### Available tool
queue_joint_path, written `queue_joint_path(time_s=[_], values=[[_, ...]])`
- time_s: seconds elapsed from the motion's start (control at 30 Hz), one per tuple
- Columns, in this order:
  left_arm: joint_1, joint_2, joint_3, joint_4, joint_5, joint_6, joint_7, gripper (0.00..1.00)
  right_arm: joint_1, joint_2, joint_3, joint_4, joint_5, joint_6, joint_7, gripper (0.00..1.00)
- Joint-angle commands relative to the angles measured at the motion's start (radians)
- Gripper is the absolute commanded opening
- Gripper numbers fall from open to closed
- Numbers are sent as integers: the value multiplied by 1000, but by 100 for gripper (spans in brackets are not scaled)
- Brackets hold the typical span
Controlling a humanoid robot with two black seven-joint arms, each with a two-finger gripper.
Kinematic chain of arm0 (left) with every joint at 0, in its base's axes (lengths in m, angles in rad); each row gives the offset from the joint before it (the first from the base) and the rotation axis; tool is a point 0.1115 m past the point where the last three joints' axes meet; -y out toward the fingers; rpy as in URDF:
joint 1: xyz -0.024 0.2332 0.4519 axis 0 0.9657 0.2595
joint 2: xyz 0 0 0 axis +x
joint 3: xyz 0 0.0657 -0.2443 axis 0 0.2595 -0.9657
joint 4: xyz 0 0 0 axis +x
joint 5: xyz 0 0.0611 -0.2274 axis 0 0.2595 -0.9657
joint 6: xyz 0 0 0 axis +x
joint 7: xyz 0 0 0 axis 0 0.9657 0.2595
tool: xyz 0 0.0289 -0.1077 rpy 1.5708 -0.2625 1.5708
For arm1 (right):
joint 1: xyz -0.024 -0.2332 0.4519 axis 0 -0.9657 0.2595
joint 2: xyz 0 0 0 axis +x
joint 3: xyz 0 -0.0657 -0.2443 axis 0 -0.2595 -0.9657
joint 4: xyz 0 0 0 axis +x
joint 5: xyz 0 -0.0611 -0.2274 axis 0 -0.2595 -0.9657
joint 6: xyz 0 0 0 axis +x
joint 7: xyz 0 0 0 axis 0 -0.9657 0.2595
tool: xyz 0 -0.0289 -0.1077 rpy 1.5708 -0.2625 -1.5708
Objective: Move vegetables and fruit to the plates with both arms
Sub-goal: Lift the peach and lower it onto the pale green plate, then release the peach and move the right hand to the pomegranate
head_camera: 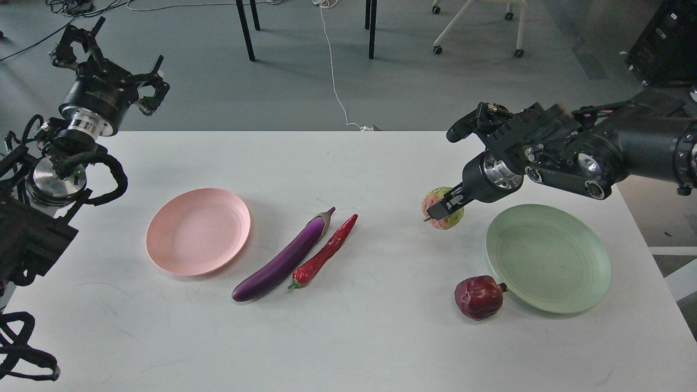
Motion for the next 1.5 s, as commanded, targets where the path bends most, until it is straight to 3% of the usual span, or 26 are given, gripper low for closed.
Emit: queue_joint_path(time_s=[0.0,0.27,0.33,0.5,0.6,0.8,0.97,1.13,1.47], values=[[1,2,0,-1,-1,0,0,98,-6,-100,-5,34,-116,1,-1,61],[1,5,0,-1,1,-1,0,98,-90,-278,-5,45,-235,-12,1,63],[3,2,0,-1,1,-1,2,98,-124,-289,-5,47,-238,-41,-1,69],[4,1,1,-1,1,-1,2,98,-164,-295,-2,45,-239,-79,-18,95],[3,5,0,-1,3,-1,2,98,-149,-314,6,47,-236,-79,-16,99],[1,4,0,-1,3,-1,2,98,-28,-291,56,68,-215,-73,-12,99],[0,2,0,-1,3,0,3,98,57,-194,90,250,-88,-67,-12,99],[0,22,1,1,3,-3,6,98,60,-145,35,355,-24,-47,-7,97],[9,39,1,1,3,-17,3,98,41,-93,-63,418,-98,-47,-2,92]])
